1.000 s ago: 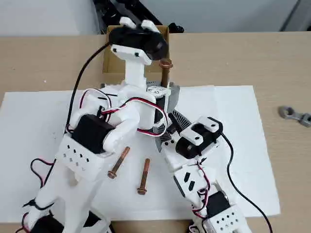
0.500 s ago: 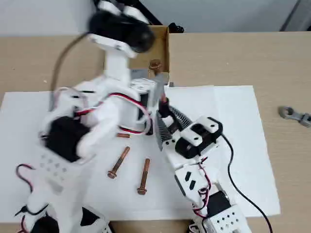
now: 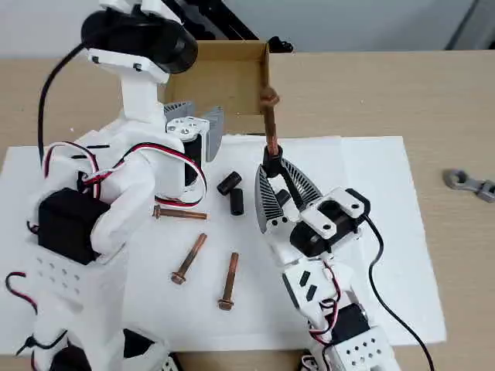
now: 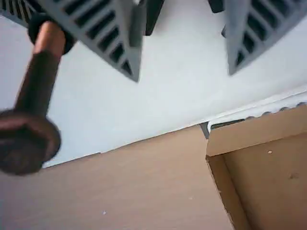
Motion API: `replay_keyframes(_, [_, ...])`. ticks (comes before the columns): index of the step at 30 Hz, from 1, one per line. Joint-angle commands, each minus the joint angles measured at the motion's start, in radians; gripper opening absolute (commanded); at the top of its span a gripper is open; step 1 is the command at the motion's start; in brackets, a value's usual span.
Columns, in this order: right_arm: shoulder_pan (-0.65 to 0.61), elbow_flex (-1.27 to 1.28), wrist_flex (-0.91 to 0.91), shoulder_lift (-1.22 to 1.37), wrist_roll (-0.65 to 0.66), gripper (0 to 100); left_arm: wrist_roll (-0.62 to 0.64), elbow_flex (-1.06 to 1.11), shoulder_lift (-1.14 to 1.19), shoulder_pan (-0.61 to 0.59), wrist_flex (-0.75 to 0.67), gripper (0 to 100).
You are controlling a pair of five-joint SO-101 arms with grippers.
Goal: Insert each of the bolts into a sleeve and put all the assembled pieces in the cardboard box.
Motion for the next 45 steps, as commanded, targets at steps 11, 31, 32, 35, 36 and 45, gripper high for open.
replay_keyframes(11, [0.008, -0.051, -0.107, -0.018, 0.017, 1.5, 0.0, -0.033, -0.025, -0.009, -0.002, 11])
replay_keyframes(31, [0.008, -0.278, 0.171, 0.013, 0.049, 0.6, -0.003, 0.091, -0.015, -0.236, 0.006, 11])
replay_keyframes(32, [0.01, -0.311, 0.205, 0.044, 0.032, 0.6, -0.002, 0.12, -0.015, -0.244, 0.003, 11])
replay_keyframes(35, [0.024, -0.4, 0.228, 0.189, 0.014, 0.6, 0.0, 0.179, -0.025, -0.261, -0.04, 11])
replay_keyframes(36, [0.025, -0.436, 0.209, 0.251, 0.003, 0.6, 0.0, 0.176, -0.025, -0.27, -0.049, 11])
replay_keyframes(45, [0.065, -0.911, 0.165, 0.839, -0.006, 0.6, -0.008, 0.26, -0.025, -0.315, -0.06, 11])
